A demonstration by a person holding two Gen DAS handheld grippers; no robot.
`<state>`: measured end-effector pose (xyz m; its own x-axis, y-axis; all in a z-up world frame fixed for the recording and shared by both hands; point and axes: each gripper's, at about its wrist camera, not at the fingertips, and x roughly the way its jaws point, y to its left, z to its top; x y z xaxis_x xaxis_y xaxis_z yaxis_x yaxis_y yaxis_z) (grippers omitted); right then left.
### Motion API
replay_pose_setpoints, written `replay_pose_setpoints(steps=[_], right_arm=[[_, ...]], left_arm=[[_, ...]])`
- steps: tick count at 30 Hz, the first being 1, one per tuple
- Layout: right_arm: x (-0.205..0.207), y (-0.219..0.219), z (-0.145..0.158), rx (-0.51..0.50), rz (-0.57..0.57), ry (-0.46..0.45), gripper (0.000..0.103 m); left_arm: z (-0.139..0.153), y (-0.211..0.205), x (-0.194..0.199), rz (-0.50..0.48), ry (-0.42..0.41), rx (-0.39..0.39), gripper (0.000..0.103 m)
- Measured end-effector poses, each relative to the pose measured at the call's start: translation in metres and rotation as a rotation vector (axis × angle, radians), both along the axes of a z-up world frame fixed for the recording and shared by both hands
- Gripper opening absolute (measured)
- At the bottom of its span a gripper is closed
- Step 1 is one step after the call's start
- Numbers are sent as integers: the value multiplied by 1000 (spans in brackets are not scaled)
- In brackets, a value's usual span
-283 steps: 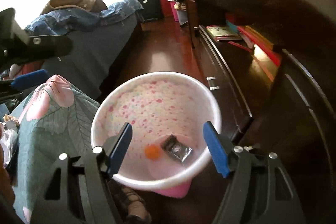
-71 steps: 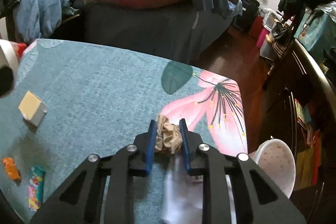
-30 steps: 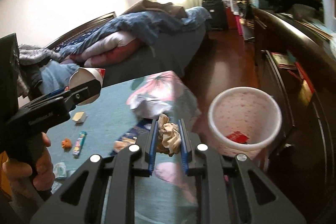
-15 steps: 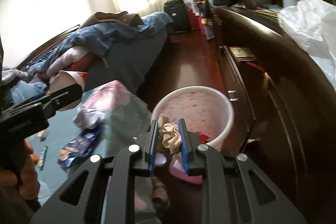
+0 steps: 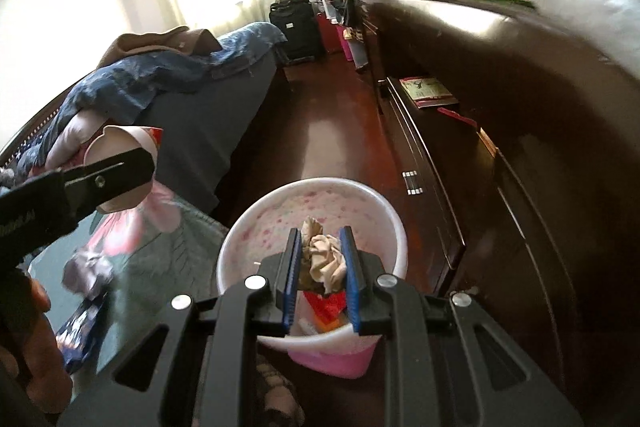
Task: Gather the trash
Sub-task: 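Carry the wrapper and brown paper over the wastebasket and open both tools, then move both open tools back over the table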
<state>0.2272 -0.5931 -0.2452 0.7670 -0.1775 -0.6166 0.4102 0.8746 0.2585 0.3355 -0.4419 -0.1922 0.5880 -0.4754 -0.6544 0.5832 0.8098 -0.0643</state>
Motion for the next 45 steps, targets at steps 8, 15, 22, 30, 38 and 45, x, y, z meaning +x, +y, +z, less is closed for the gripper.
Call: replay_pose_setpoints(steps=[8, 15, 22, 30, 38, 45], right_arm=[[34, -16, -27, 19, -7, 2, 38], [31, -15, -37, 14, -26, 29, 47], [10, 13, -25, -18, -23, 65, 57], [-24, 73, 1, -18, 52, 70, 70], [-47, 150, 32, -29, 192, 43, 81], [-64, 215, 47, -41, 320, 40, 84]], left_arm=[[-18, -20, 26, 25, 57, 3, 95], [-7, -3, 16, 29, 45, -25, 98], [14, 35, -18, 50, -38, 5, 99], [34, 95, -44, 88, -50, 5, 99], [36, 175, -62, 176, -38, 28, 99], [25, 276, -68, 330, -3, 55, 99]])
